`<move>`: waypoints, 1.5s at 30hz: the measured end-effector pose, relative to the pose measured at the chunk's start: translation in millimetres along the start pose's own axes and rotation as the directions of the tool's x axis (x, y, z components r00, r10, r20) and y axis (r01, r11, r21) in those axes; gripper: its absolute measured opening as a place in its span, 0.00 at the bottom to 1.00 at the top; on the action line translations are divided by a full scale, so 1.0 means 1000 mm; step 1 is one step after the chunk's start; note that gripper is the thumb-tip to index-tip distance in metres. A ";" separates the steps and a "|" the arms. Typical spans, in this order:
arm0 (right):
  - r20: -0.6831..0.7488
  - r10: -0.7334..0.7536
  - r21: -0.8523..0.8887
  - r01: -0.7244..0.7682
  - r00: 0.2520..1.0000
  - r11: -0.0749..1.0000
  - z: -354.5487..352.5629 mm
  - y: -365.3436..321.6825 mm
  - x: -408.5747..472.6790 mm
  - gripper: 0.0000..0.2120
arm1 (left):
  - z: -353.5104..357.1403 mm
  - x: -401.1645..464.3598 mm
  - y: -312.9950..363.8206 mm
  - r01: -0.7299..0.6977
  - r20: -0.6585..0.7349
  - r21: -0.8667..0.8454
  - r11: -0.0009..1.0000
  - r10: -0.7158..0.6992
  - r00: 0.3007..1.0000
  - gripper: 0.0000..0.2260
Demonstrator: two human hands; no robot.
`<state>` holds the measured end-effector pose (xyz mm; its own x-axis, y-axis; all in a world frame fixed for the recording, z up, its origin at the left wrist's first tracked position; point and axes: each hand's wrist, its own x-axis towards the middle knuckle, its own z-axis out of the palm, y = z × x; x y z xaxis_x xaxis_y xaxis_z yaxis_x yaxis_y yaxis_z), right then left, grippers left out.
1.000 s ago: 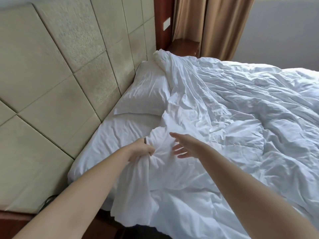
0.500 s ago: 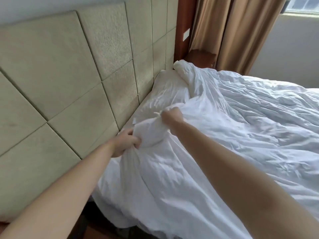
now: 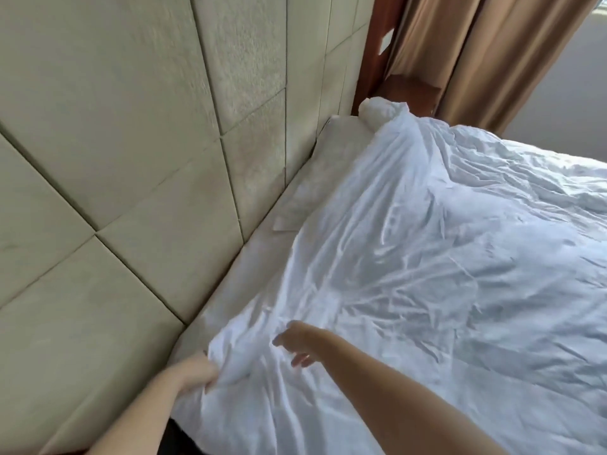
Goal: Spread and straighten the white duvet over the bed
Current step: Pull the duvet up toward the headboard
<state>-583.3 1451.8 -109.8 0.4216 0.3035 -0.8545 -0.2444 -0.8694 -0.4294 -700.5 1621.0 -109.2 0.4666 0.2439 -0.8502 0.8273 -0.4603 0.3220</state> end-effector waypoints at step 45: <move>-0.465 -0.296 -0.415 0.090 0.834 0.905 -0.031 0.096 -0.035 0.33 | 0.048 -0.003 0.074 -0.263 -0.347 0.554 0.790 0.506 0.789 0.28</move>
<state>-594.3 1345.4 -111.6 0.8301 0.3297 -0.4498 0.1792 -0.9215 -0.3447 -656.1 1545.4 -103.0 0.8957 0.2560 -0.3635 0.3576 -0.9007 0.2468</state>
